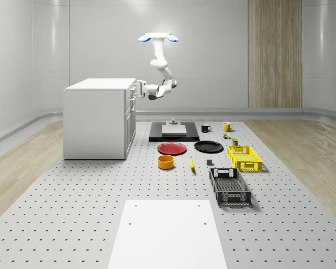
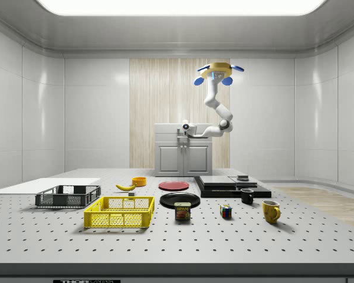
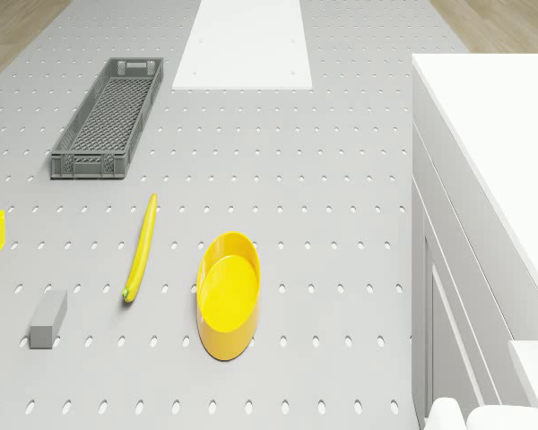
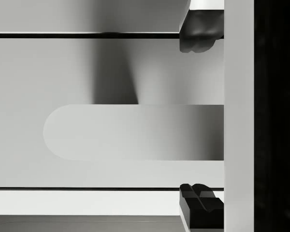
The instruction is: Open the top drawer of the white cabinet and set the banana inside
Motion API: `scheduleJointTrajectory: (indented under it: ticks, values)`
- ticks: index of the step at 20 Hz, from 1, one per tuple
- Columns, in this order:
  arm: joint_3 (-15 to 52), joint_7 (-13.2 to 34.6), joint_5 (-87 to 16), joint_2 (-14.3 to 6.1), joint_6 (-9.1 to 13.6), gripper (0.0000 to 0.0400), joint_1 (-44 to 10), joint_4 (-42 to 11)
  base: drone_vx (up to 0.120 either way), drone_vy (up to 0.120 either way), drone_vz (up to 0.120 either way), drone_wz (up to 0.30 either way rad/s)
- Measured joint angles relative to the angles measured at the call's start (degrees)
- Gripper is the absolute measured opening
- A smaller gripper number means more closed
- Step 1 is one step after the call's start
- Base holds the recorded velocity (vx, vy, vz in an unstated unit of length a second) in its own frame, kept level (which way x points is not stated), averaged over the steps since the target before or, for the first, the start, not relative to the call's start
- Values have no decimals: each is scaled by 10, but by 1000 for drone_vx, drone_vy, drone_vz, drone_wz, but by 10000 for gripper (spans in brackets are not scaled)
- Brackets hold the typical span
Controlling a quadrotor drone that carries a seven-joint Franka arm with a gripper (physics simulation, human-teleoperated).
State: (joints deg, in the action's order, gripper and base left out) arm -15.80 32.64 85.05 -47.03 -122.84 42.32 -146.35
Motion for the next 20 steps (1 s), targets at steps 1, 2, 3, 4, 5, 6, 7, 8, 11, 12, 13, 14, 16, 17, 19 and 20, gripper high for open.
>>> scheduleJointTrajectory:
  ticks: [1, 2, 3, 4, 5, 6, 7, 8, 11, 12, 13, 14, 16, 17, 19, 20]
  values:
    - [1, 0, 1, 1, 2, 300, -2, 0, 0, 0, 0, 0]
    - [3, 0, 2, 1, 3, 257, -5, 0, 0, 0, 0, 0]
    - [4, -1, 3, 2, 5, 223, -7, 0, 0, 0, 0, 0]
    - [6, -1, 4, 2, 6, 197, -9, 0, 0, 0, 0, 0]
    - [7, -1, 5, 2, 8, 177, -11, 0, 0, 0, 0, 0]
    - [8, -1, 5, 3, 9, 161, -14, 0, 0, 0, 0, 0]
    - [10, 0, 6, 3, 11, 155, -16, 0, 0, 0, 0, 0]
    - [10, -12, 8, 5, 12, 145, -18, 0, 0, 0, 0, 0]
    - [12, -37, 18, 10, 18, 127, -23, -4, 0, 0, 0, 0]
    - [14, -31, 17, 9, 19, 122, -26, -3, 0, 0, 0, 0]
    - [15, -24, 16, 9, 21, 123, -28, -2, 0, 0, 0, 0]
    - [16, -12, 13, 7, 23, 126, -31, -2, 0, 0, 0, 0]
    - [13, -27, 14, 9, 28, 140, -35, -7, 0, 0, 0, 0]
    - [17, 8, 6, 3, 27, 138, -38, -3, 0, 0, 0, 0]
    - [19, 39, -16, -4, 28, 185, -42, 2, 0, 0, 0, 0]
    - [16, 35, -16, -5, 31, 177, -43, 0, 0, 0, 0, 0]
